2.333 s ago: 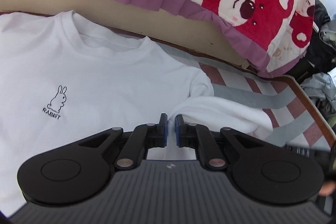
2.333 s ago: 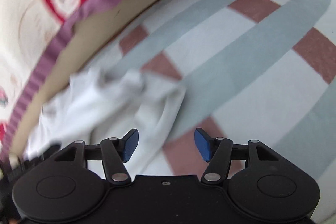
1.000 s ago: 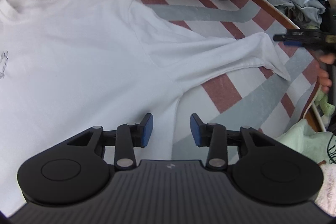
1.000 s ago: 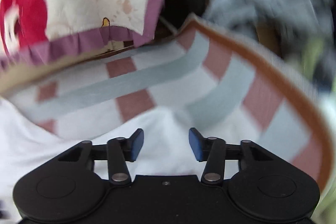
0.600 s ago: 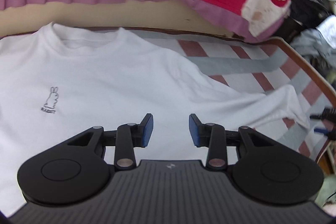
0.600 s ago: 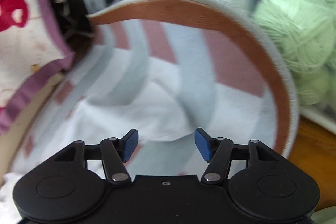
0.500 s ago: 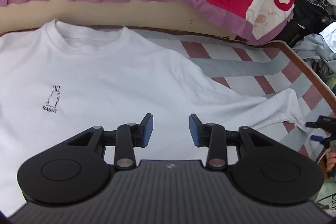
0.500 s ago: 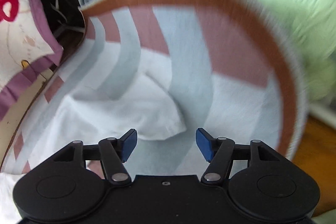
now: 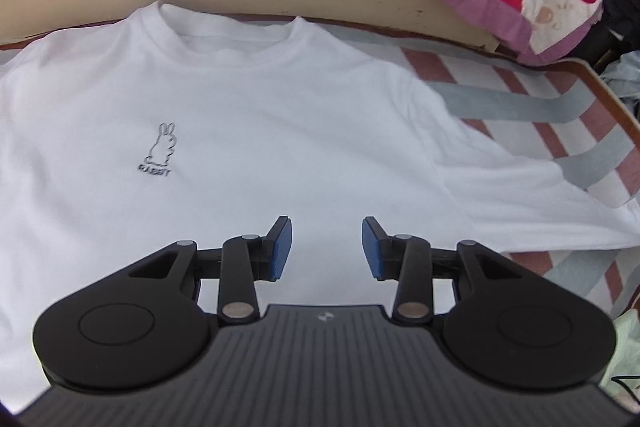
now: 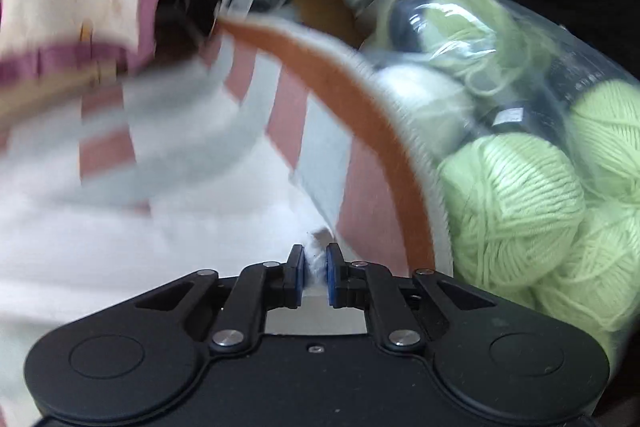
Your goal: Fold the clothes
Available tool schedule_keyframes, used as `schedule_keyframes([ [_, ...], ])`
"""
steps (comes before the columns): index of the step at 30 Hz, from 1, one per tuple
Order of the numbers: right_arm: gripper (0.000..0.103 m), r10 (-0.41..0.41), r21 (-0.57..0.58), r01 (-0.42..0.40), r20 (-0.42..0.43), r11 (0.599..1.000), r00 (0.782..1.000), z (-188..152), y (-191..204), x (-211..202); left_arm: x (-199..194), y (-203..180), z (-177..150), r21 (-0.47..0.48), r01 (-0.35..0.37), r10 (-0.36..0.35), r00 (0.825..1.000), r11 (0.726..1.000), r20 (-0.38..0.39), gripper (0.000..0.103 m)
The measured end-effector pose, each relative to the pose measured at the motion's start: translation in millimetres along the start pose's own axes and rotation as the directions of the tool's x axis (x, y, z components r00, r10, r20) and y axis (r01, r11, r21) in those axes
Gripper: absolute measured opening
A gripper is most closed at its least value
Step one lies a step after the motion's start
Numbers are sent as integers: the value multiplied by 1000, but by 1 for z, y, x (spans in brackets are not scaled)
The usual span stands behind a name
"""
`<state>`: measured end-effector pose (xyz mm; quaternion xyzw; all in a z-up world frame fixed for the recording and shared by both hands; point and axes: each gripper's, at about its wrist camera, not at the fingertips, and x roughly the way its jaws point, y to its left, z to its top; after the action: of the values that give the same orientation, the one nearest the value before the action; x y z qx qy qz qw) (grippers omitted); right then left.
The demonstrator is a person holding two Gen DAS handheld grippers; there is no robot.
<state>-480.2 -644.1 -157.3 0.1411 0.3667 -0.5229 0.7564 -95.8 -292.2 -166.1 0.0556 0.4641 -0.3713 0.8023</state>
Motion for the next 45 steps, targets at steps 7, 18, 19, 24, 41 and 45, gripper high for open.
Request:
schedule_keyframes([
  [7,51,-2,-146,21,126,989,992,32,78,-63,0,6,-2,-8,-14,13,1000,1000,-21,41],
  [18,57,716,-164,-706,5,689,698,82,314,-76,-24,39,7,-66,-22,26,998,998,51,41],
  [19,57,714,-141,-707,-5,693,700,81,333,-66,-30,49,9,-82,-20,26,997,996,70,41],
  [24,57,643,-317,-614,-16,723,766,41,367,-50,-48,123,19,-174,-100,121,986,980,118,48],
  [41,2,571,-321,-517,98,794,815,53,370,6,-45,281,88,-278,-340,397,900,898,181,50],
  [45,2,536,-354,-489,41,797,843,40,384,16,-12,267,119,-69,-294,302,928,953,218,53],
])
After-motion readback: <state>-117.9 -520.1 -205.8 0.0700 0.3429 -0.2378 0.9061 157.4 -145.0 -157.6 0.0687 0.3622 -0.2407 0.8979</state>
